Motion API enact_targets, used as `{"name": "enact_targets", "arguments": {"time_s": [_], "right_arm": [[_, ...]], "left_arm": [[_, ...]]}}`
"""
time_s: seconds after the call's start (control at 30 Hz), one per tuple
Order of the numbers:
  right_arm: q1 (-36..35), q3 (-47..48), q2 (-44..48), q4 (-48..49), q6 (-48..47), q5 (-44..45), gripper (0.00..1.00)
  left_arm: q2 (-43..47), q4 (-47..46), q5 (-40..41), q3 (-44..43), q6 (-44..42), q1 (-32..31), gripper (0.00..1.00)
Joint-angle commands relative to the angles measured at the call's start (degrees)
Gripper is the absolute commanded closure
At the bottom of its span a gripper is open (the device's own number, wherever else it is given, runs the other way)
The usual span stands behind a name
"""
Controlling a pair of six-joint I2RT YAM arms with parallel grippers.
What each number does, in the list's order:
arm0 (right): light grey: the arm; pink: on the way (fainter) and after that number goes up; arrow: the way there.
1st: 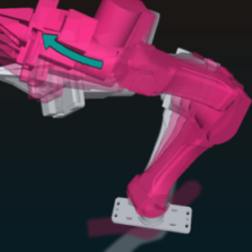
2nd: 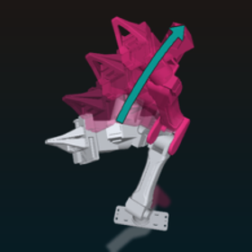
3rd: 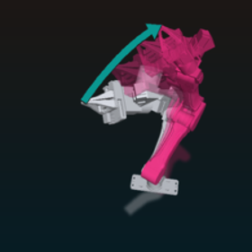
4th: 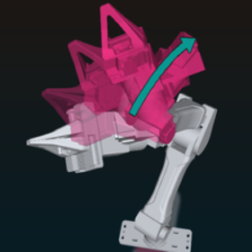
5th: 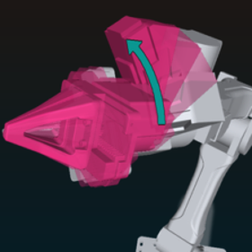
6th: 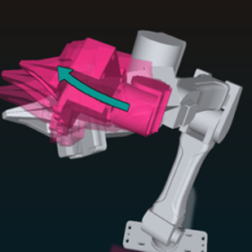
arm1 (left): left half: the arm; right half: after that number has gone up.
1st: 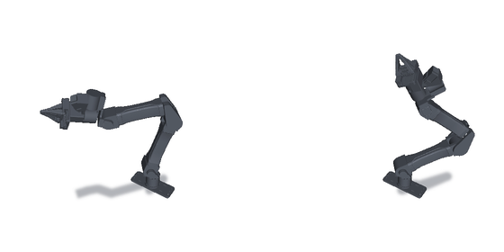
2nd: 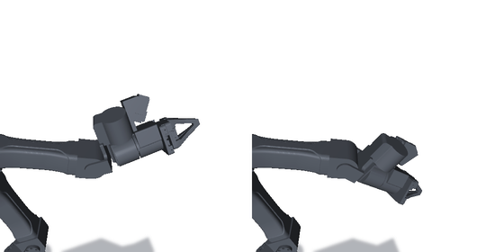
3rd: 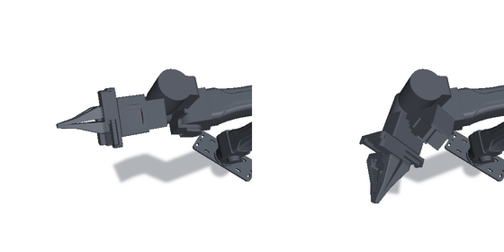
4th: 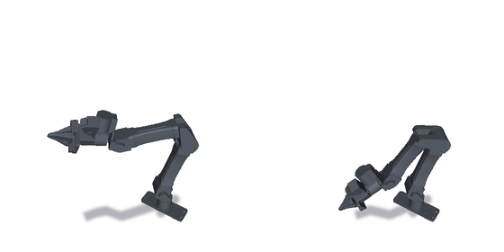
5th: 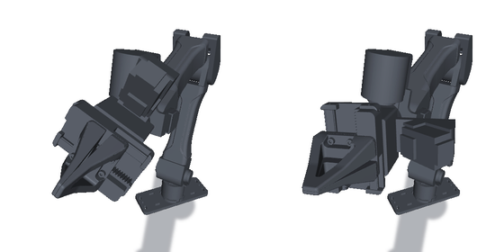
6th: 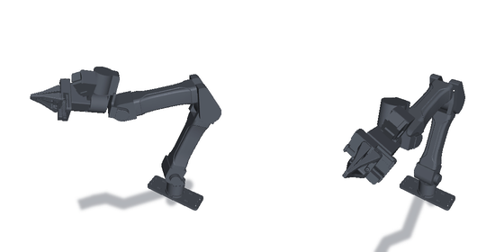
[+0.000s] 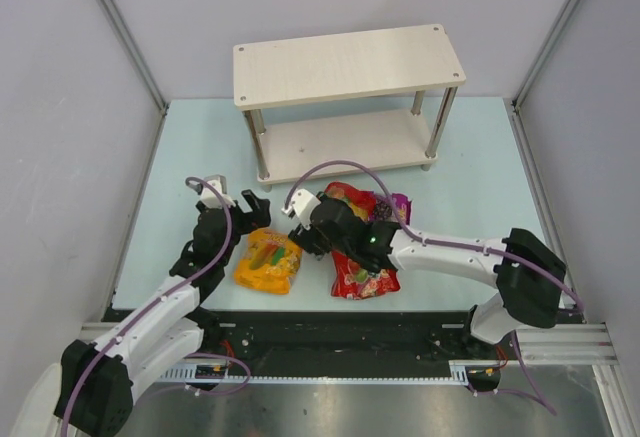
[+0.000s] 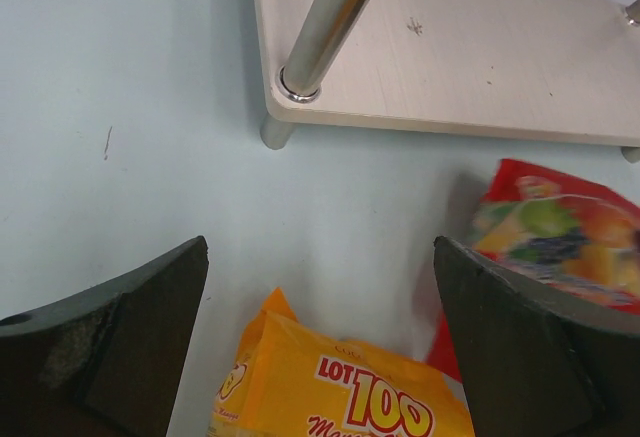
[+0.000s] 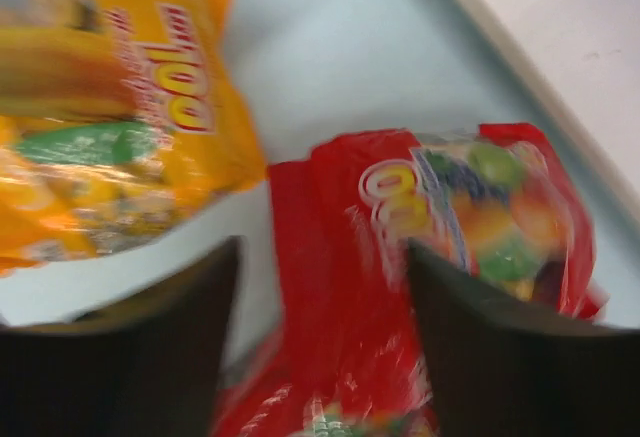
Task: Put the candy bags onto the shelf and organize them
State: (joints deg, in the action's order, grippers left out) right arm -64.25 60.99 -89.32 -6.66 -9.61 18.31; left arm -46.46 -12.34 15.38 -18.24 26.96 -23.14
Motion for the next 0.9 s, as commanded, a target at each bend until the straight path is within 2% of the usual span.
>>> {"name": "enact_targets", "arguments": {"time_s": [0.0,0.1,0.17,0.27,0.37,0.5,0.6,0.87], "right_arm": [[0.78,-2.44,8.62,2.86,4.67,-7.76,0.14],[6.03,-3.77,13.9,6.13,9.33,-5.05,0.09],[9.39,-3.77,15.57,5.78,13.46,-2.41,0.1],[18.16,-3.77,15.84,3.32,20.22,-0.55,0.14],[23.71,-3.77,14.62,1.38,25.5,-4.76,0.19],[32.06,-3.77,10.06,3.91,27.36,-16.68,0.23],[33.92,-3.77,7.68,8.04,25.35,-26.26,0.25],[33.93,-3.77,2.57,6.92,20.24,-29.82,0.35]], "left_arm": [[-0.47,0.03,1.06,-1.27,1.08,-0.24,0.0],[-1.62,-0.23,0.36,-1.53,1.16,-0.24,0.0],[-2.58,-0.75,-0.17,-1.71,1.25,-0.24,0.0],[-4.25,-1.2,-1.4,-2.24,1.08,-0.24,0.0],[-5.31,-1.64,-2.63,-2.68,0.99,-0.24,0.0],[-6.8,-2.78,-4.91,-2.59,0.99,-0.24,0.0],[-7.33,-3.04,-7.28,-2.94,0.9,-0.33,0.0],[-6.8,-1.9,-9.05,-3.65,0.28,-0.24,0.0]]}}
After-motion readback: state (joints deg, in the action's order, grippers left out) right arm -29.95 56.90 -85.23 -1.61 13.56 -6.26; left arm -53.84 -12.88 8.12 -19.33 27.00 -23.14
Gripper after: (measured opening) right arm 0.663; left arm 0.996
